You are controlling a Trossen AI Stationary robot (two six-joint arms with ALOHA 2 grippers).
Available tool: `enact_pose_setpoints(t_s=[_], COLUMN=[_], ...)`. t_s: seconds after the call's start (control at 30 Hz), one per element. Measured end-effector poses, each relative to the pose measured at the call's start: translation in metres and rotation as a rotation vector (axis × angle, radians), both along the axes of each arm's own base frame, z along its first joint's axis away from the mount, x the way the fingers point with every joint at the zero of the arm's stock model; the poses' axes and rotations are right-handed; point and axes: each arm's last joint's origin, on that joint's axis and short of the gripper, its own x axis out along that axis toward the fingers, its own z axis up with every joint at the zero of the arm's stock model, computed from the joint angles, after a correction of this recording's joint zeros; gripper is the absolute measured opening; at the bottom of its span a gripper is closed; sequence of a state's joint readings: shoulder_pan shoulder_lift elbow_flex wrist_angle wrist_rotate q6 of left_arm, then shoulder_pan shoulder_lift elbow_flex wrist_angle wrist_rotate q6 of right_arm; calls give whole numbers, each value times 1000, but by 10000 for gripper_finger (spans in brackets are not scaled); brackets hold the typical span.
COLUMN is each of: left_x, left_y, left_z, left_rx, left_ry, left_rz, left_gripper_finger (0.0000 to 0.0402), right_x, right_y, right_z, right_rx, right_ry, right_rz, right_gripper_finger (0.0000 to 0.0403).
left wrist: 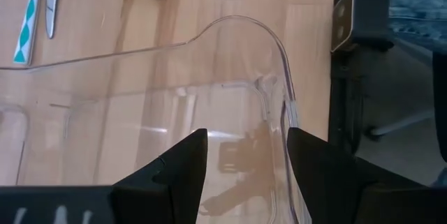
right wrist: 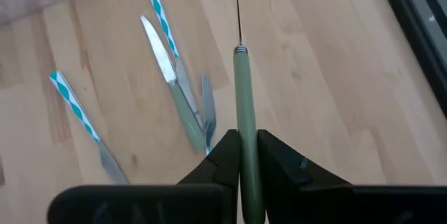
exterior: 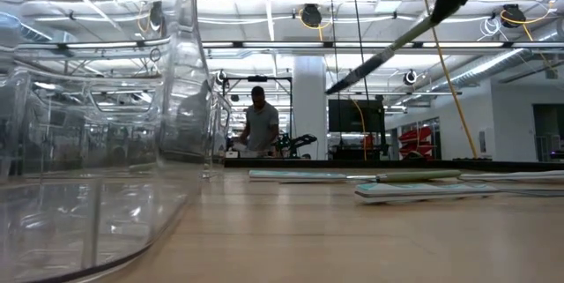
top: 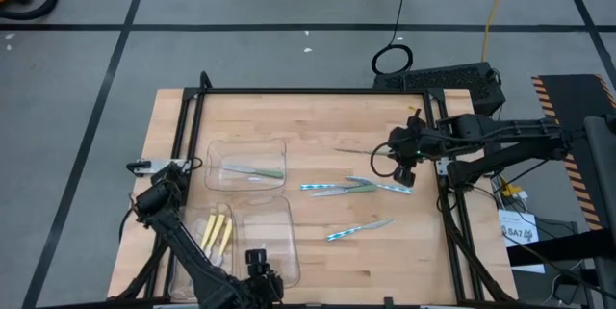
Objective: Sort silverware by color (type)
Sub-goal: Put the bottom green table knife into the top transparent bin
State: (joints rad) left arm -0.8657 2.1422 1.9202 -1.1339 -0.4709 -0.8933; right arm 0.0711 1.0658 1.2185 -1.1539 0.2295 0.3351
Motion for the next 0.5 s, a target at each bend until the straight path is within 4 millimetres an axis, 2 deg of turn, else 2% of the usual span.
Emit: enact_pose_setpoints(t_s=[0.23, 0.37, 0.5], left_x=[-1, -3, -10], left_y=[2, 1, -12], left_z=[2, 18, 34], left_rx=[37, 21, -38], left_ry=[-20, -39, -89], left_rz=[15, 28, 0], left_gripper_finger=[207, 207, 207], right_x=[-4, -2, 0], right_y=[1, 2, 3], right_z=[-5, -8, -9], right_rx=[45, 84, 102], right_ry=[90, 122, 127], right_rz=[-20, -4, 7], right_gripper_finger=[26, 26, 26])
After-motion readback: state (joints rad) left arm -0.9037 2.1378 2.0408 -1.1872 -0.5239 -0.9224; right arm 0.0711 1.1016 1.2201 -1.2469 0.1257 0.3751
